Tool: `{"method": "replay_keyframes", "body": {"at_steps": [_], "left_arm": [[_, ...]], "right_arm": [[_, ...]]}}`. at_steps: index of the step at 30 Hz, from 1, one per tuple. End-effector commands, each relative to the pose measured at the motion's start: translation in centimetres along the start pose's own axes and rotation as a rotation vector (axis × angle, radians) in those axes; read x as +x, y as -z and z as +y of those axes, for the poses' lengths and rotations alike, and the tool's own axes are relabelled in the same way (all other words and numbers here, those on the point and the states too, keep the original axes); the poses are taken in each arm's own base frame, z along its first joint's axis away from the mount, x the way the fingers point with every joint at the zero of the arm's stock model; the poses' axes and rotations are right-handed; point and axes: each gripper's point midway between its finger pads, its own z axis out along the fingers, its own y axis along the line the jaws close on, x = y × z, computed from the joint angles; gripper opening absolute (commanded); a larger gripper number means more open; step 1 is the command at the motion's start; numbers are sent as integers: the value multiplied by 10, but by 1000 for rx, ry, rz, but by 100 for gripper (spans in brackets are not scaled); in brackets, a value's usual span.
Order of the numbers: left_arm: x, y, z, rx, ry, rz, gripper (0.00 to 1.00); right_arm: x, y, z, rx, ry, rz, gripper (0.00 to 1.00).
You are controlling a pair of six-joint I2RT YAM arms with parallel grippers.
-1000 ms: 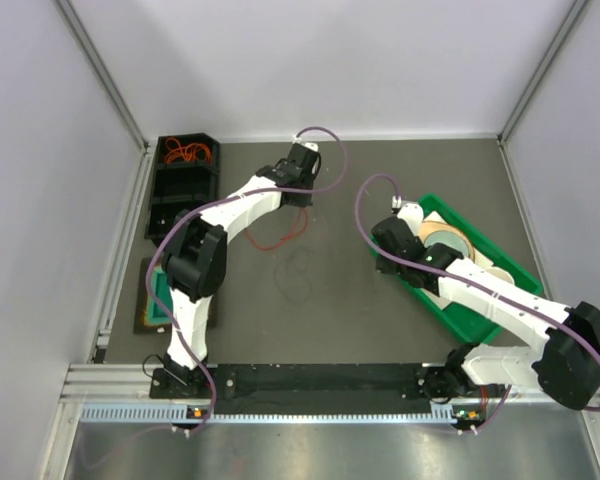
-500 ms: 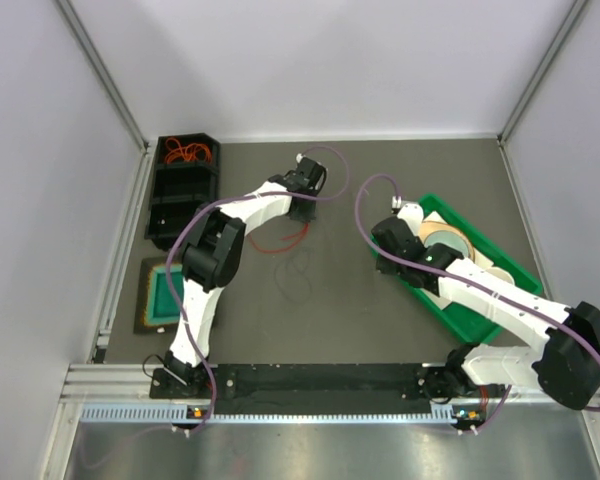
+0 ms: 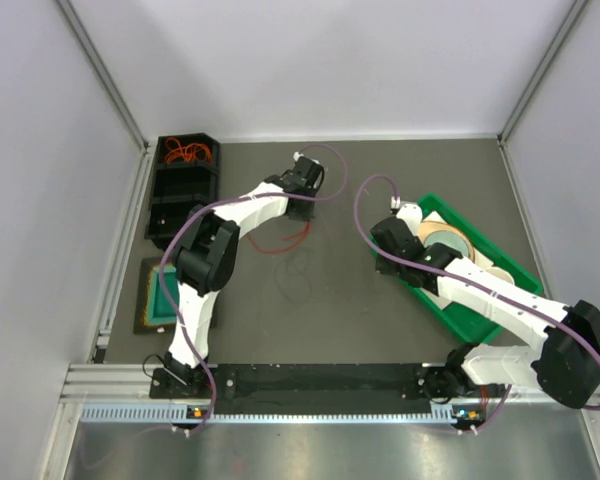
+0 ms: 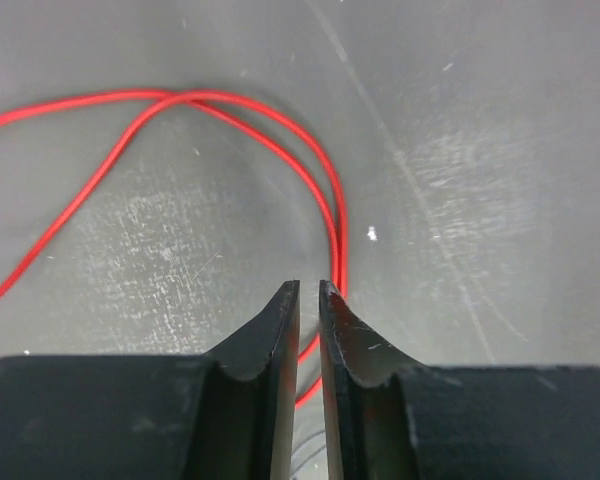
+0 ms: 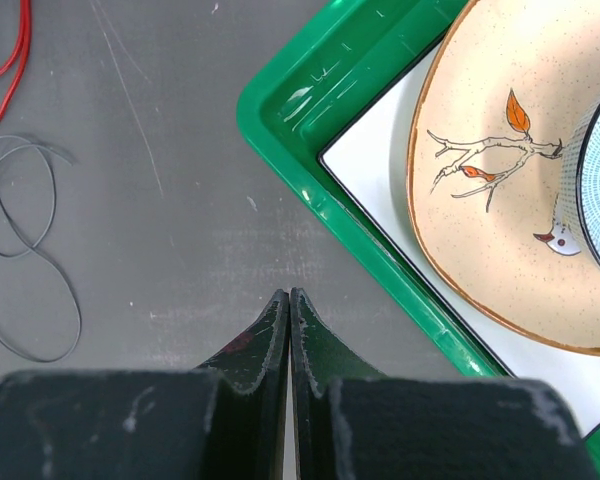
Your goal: Untangle the cables
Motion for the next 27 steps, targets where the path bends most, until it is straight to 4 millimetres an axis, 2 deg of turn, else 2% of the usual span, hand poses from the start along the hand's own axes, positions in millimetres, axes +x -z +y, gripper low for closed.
{"method": "replay_keyframes", "body": {"at_steps": [1, 3, 5, 7, 12, 23, 26, 27], "left_arm": [[-34, 29, -20, 64, 31, -117, 20], [-30, 25, -24, 64, 25, -105, 22], [-23, 16, -25, 50, 26, -84, 32], [-16, 5, -23, 31, 29, -64, 36], [-8, -9, -19, 1, 17, -42, 34], [5, -18, -6, -65, 13, -24, 33], [10, -24, -2, -78, 28, -5, 27], [15, -26, -8, -33, 42, 22, 24]], "right_arm": [[-14, 3, 9, -26, -25, -27, 0], [-14, 3, 9, -28, -25, -28, 0], [-15, 4, 9, -27, -25, -29, 0], [-15, 5, 7, -24, -25, -30, 0], [-14, 6, 5, -19, -23, -31, 0], [-15, 6, 8, -30, -21, -32, 0], [-16, 6, 9, -33, -21, -31, 0], [-16, 6, 9, -32, -20, -32, 0]]}}
